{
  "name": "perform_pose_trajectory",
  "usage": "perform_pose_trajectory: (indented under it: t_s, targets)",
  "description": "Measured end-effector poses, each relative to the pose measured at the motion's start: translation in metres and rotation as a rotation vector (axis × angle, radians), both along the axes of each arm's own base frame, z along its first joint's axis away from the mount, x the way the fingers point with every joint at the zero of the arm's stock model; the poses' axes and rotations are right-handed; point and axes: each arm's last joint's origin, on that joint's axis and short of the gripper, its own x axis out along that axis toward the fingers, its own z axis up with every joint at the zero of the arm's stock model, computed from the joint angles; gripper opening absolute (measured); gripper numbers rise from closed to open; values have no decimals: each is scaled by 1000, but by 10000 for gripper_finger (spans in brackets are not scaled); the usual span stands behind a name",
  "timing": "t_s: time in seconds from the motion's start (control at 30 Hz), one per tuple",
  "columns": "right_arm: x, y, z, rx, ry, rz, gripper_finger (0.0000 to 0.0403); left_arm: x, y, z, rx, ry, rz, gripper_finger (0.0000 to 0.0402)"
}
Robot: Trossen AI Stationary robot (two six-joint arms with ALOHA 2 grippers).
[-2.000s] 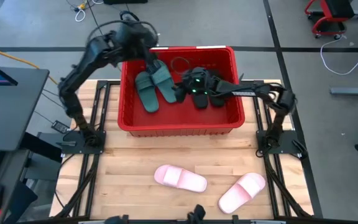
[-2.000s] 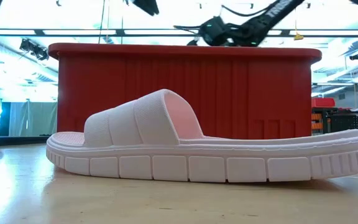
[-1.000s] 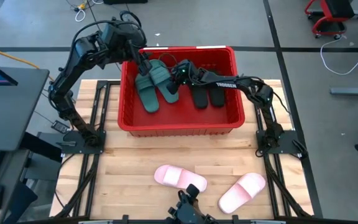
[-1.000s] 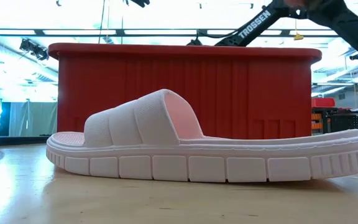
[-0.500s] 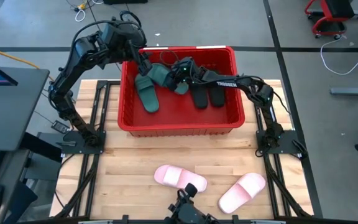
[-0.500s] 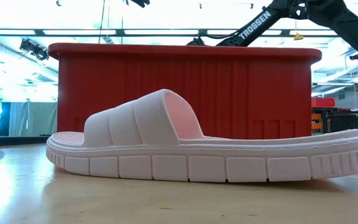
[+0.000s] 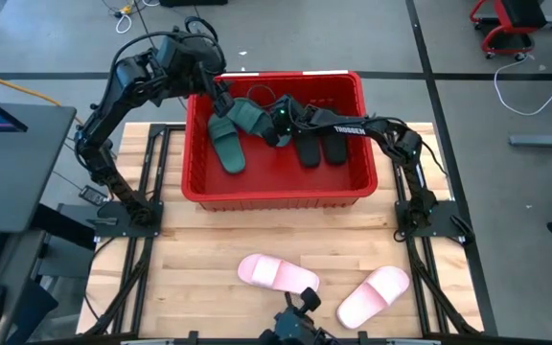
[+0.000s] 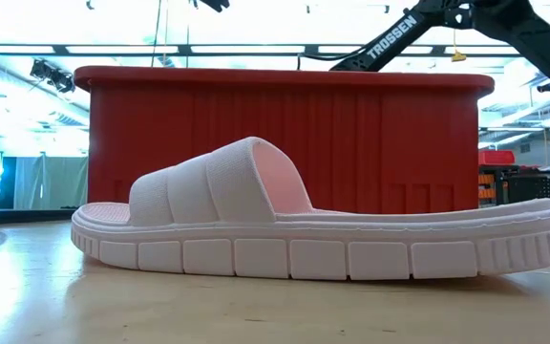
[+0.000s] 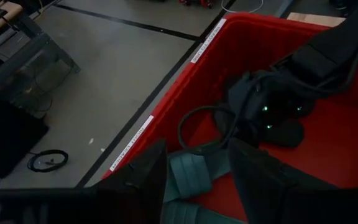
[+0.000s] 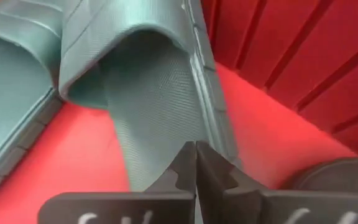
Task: Pick and place slides into bin
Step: Put the green slide into the container
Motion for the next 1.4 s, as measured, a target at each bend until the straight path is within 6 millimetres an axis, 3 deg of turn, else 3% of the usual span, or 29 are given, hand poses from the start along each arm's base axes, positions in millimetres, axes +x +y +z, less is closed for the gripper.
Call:
perform_pose_trajectory:
  t_s: [0.47, 0.73, 0.83, 0.93, 1.1, 1.2, 1.3, 1.4]
  targets:
    - [-6, -5, -2, -86, 95, -78, 2, -5, -3, -8, -81, 62, 31, 157]
    - [-10, -2, -7, 262, -66, 73, 0, -6, -3, -9, -87, 64, 34, 146]
    - [-9, 1, -7, 273, -56, 170, 0, -6, -3, -9, -88, 63, 35, 142]
    - [-9, 4, 4, 205, -49, 170, 0, -6, -3, -9, -88, 63, 35, 138]
    - [-17, 13, 53, -174, 63, -74, 0, -6, -3, -9, -99, 50, 47, 135]
    - [-22, 7, 65, -255, 72, -127, 0, -6, -3, -9, -98, 49, 46, 136]
    - [-26, -6, 47, -141, 46, -150, 0, -5, -3, -9, -97, 47, 47, 139]
    - [-27, -17, 15, -12, 66, -163, 0, -5, -3, -9, -104, 40, 52, 138]
